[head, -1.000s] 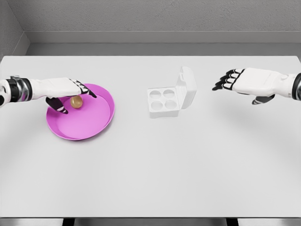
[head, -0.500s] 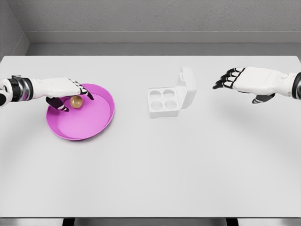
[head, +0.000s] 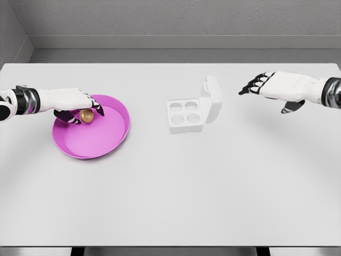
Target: Pack egg into the box and close the box lid
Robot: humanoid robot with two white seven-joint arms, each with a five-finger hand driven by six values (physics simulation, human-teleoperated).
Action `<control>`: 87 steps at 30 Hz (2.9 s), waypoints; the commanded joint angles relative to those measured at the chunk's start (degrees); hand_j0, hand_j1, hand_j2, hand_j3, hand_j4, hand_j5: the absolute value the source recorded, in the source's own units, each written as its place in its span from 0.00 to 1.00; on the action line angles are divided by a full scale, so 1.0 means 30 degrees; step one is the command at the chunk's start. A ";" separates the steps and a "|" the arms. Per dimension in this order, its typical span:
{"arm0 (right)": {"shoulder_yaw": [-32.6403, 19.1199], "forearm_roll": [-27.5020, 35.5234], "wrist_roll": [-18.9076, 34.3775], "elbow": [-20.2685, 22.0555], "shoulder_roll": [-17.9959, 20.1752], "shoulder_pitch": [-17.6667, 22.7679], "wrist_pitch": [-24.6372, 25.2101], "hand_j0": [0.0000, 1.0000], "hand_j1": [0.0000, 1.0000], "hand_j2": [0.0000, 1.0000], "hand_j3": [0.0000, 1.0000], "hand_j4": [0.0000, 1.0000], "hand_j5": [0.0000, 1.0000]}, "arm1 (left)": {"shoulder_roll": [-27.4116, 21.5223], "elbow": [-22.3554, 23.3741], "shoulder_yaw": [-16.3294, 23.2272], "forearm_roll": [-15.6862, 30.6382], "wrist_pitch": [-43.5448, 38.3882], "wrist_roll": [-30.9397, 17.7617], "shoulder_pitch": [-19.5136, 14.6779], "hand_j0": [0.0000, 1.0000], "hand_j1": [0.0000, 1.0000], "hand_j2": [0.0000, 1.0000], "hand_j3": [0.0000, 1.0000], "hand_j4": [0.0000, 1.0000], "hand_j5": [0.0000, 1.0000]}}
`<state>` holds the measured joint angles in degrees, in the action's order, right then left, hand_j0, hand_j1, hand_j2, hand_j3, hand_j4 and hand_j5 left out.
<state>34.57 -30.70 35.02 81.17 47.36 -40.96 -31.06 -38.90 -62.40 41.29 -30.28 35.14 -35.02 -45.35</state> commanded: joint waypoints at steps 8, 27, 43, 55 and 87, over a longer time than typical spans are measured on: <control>0.0080 0.0068 -0.0008 -0.0072 -0.0026 -0.0088 0.0041 1.00 1.00 1.00 1.00 1.00 1.00 | 0.0017 0.0381 0.0006 -0.0013 -0.0046 0.0006 0.0000 0.73 0.73 0.73 0.73 0.73 0.73; -0.0067 0.0185 -0.0008 0.0132 0.0091 -0.0117 -0.0047 1.00 1.00 1.00 1.00 1.00 1.00 | 0.0339 0.0205 0.0123 0.0045 -0.0046 0.0006 -0.0029 0.36 0.36 0.36 0.36 0.36 0.36; -0.0096 0.0214 -0.0008 0.0660 0.0179 -0.0088 -0.0399 1.00 1.00 1.00 1.00 1.00 1.00 | 0.0602 -0.2168 0.0006 0.1422 -0.0046 0.0006 -0.0468 0.32 0.32 0.32 0.32 0.32 0.32; -0.0096 0.0185 -0.0008 0.0630 0.0179 -0.0088 -0.0399 1.00 1.00 1.00 1.00 1.00 1.00 | 0.2947 -0.2842 0.0006 0.1598 -0.0046 0.0006 -0.0850 0.32 0.32 0.32 0.32 0.32 0.32; -0.0096 0.0185 -0.0008 0.0660 0.0179 -0.0088 -0.0428 1.00 1.00 1.00 1.00 1.00 1.00 | 0.7488 -0.0762 0.0856 0.1393 -0.0046 0.0006 -0.2285 0.32 0.32 0.32 0.32 0.32 0.32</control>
<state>34.31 -30.35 35.02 83.14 47.84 -41.22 -32.48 -16.61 -66.47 43.94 -26.36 35.16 -35.05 -52.21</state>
